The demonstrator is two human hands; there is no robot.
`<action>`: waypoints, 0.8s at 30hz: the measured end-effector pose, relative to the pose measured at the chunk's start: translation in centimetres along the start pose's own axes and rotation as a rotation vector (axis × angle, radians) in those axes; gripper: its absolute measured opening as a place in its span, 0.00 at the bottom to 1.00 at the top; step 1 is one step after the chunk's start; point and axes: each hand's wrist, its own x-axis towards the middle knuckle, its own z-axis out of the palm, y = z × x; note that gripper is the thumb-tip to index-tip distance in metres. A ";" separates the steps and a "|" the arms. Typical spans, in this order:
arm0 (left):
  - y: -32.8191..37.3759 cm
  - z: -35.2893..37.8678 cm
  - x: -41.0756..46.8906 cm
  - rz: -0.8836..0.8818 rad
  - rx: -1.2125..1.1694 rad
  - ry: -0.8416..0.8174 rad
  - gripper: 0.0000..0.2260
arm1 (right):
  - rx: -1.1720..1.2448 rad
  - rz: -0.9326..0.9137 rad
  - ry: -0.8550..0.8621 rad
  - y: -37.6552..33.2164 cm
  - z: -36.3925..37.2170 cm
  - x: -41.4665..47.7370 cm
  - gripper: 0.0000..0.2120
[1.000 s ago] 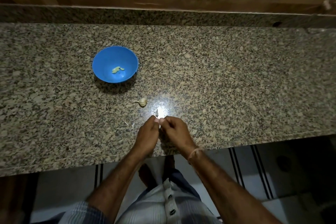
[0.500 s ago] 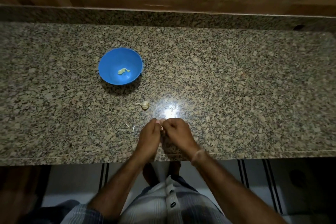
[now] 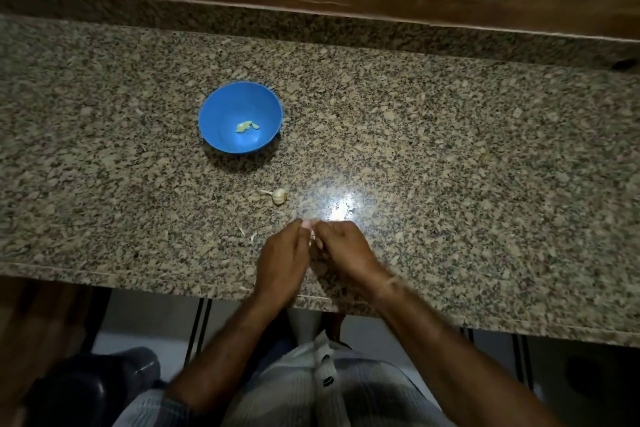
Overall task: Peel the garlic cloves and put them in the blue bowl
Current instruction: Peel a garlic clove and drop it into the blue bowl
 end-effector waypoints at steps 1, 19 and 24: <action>0.5 -0.1 -0.1 -0.123 -0.189 -0.034 0.17 | -0.277 -0.208 0.121 0.3 -0.1 0.0 0.24; 1.5 0.1 -0.3 -0.034 0.007 0.034 0.17 | -0.169 -0.185 0.158 0.9 0.1 0.4 0.26; 2.5 -0.4 0.8 -0.614 -0.760 -0.306 0.22 | -0.562 -0.497 0.324 1.0 0.0 -0.1 0.19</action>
